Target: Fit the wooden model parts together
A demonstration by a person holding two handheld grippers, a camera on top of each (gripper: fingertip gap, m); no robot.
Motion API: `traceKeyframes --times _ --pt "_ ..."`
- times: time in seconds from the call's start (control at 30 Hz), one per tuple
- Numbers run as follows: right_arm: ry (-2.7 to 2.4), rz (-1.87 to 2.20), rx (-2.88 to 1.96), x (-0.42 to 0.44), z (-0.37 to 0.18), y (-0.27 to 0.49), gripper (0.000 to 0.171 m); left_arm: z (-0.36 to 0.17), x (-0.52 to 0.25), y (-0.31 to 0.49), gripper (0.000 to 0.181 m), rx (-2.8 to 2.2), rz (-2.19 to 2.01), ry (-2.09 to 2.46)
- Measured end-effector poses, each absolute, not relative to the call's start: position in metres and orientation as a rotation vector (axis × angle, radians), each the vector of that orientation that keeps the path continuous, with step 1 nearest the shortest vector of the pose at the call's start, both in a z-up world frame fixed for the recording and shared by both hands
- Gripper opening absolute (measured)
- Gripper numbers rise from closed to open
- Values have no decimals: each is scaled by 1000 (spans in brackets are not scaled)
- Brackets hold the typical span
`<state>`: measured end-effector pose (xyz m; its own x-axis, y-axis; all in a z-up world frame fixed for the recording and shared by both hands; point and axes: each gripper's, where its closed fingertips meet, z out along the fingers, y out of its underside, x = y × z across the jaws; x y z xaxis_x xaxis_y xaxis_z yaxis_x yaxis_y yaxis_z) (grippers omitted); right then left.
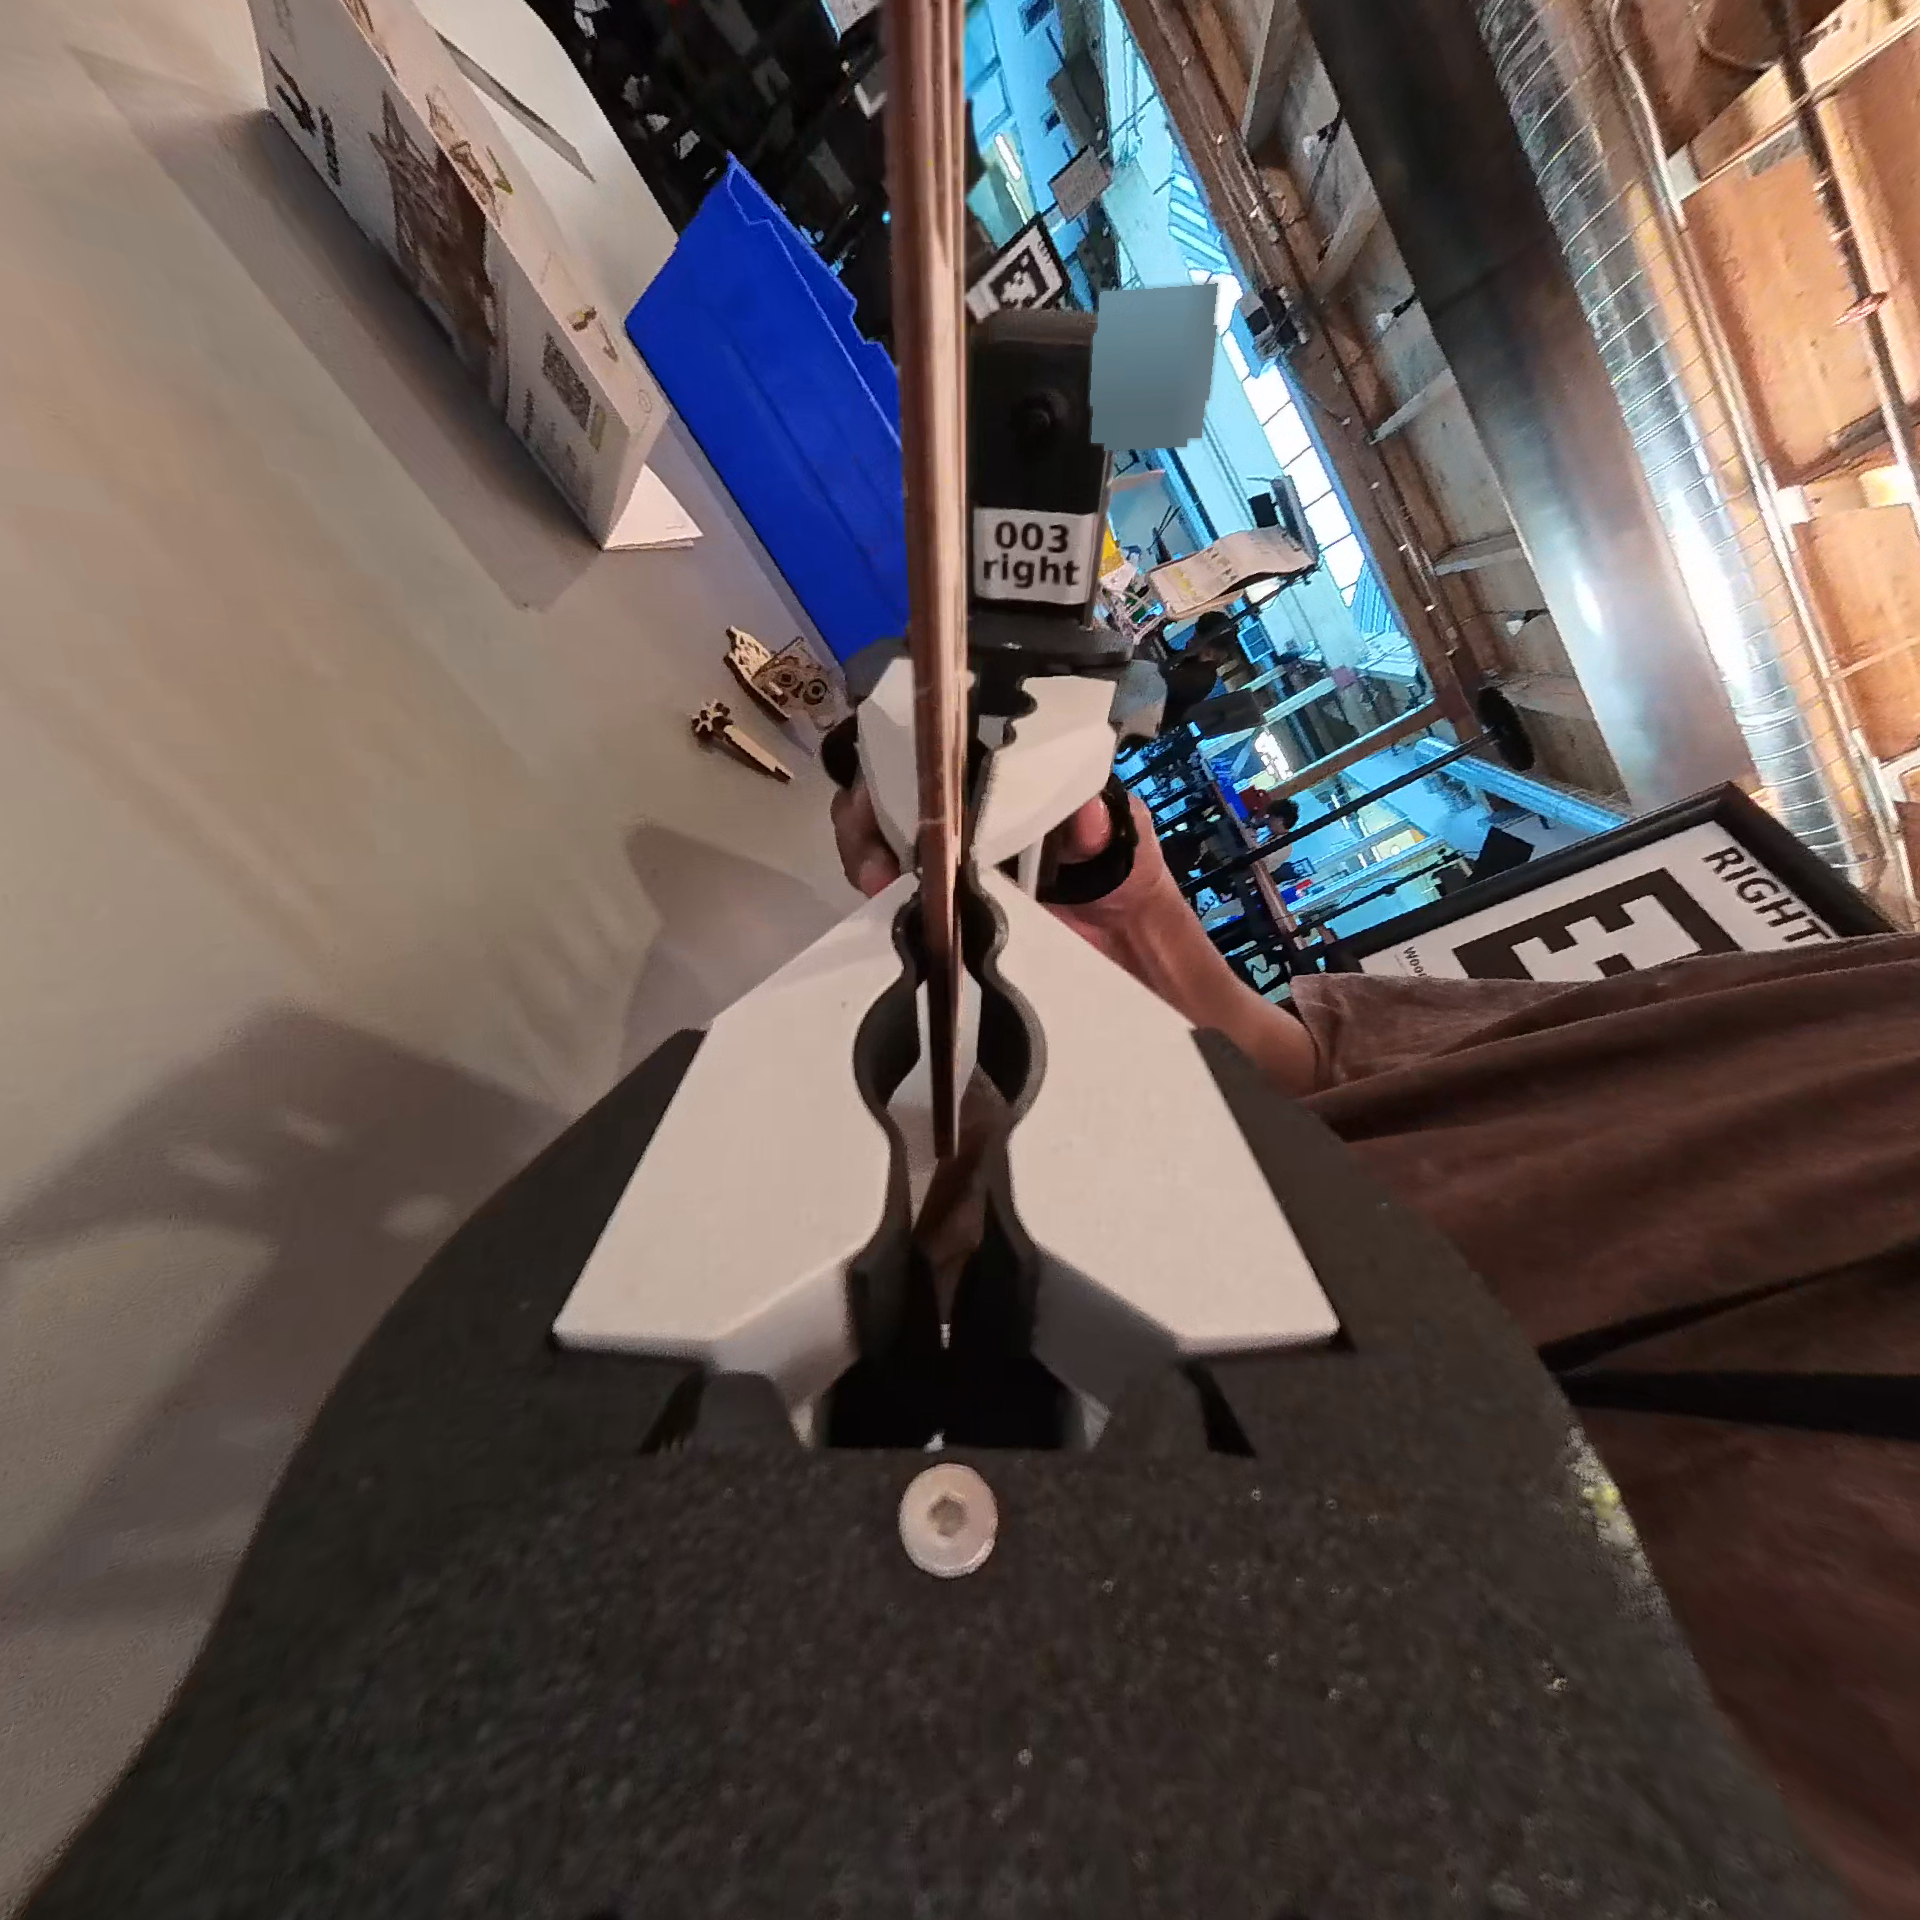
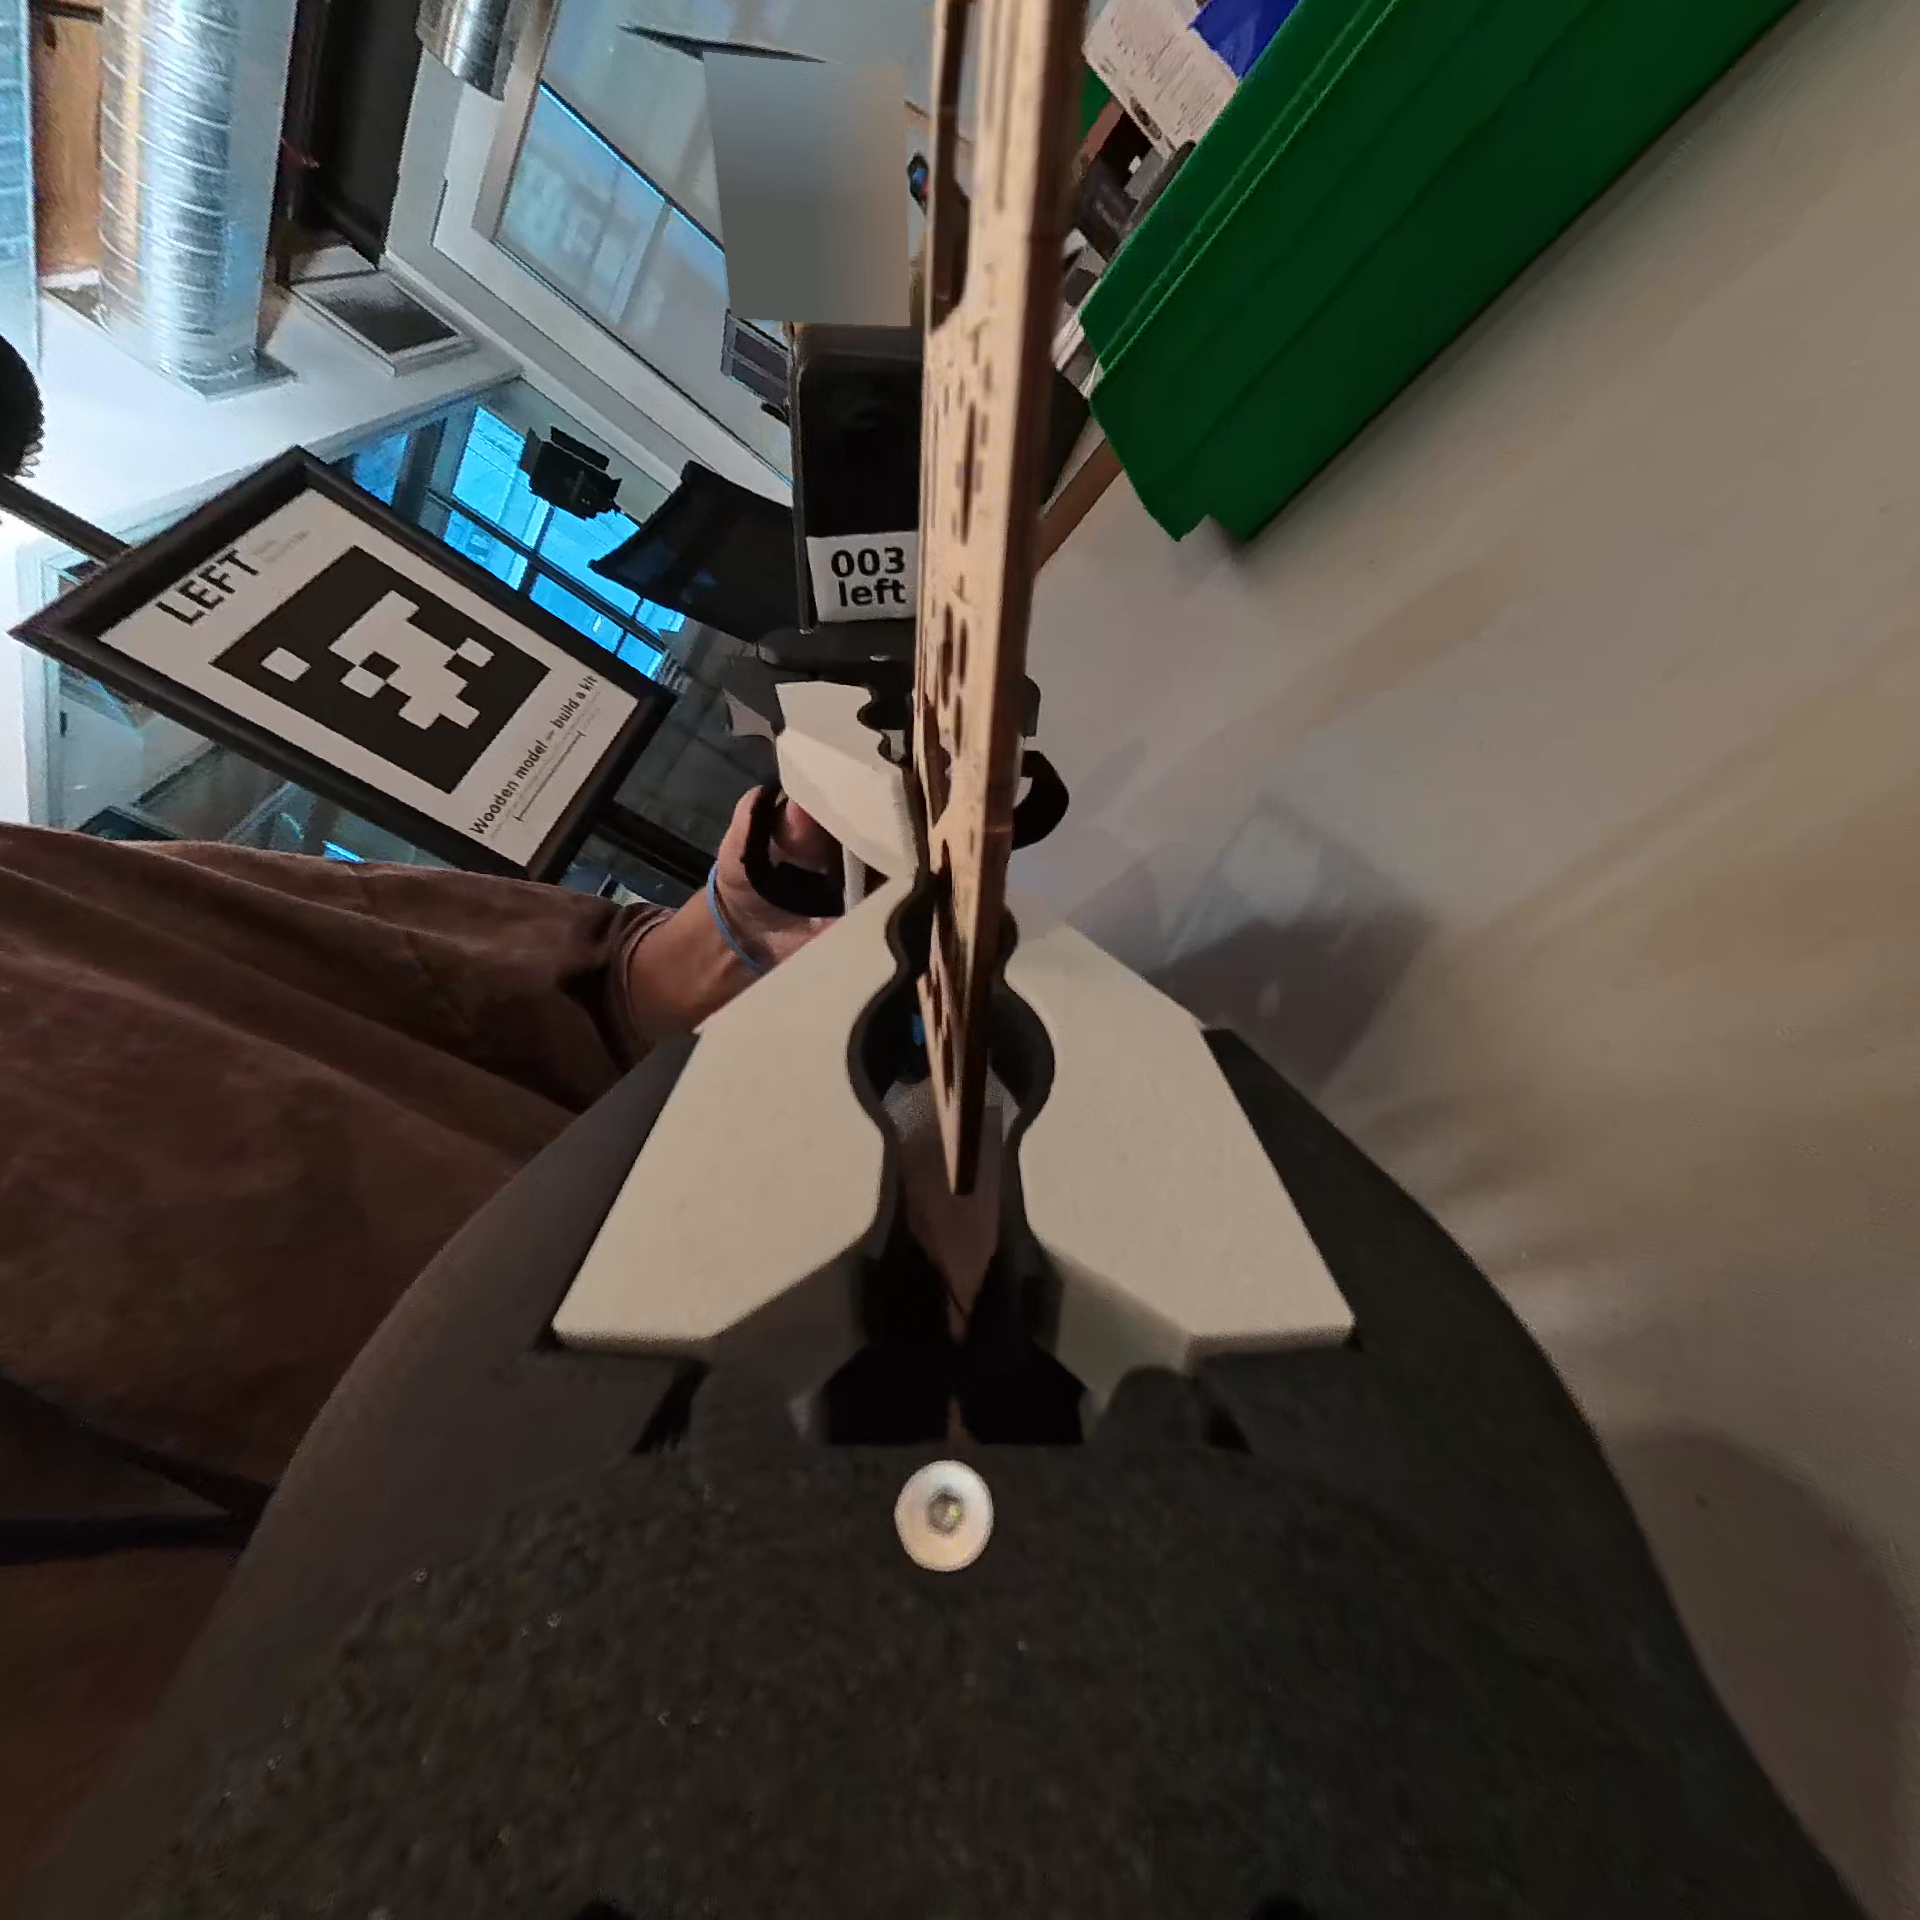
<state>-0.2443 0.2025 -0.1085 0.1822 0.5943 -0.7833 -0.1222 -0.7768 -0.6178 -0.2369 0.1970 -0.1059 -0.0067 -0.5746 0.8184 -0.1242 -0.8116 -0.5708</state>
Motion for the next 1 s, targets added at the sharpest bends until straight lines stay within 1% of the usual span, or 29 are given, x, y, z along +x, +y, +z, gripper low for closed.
traceKeyframes --times 0.13,0.53,0.67,0.83,0.9,0.93,1.0 --pt "-461 1646 -1915 -245 -112 201 6 -108 -237 196 1 -1956 -1853 744" --pt "-533 1413 -2046 -246 -133 206 7 -129 -240 200 2 -2033 -1782 670" --pt "-504 1357 -2116 -243 -149 209 9 -143 -239 203 2 -2075 -1758 652" --pt "-437 1331 -2222 -235 -186 214 14 -176 -231 208 2 -2191 -1782 602" --pt "-366 1443 -2199 -230 -187 215 14 -180 -226 208 2 -2212 -1819 614" --pt "-388 1423 -2197 -227 -187 215 14 -181 -224 208 3 -2212 -1808 642" --pt "-463 1391 -2167 -227 -182 214 7 -185 -226 210 12 -2231 -1763 654"
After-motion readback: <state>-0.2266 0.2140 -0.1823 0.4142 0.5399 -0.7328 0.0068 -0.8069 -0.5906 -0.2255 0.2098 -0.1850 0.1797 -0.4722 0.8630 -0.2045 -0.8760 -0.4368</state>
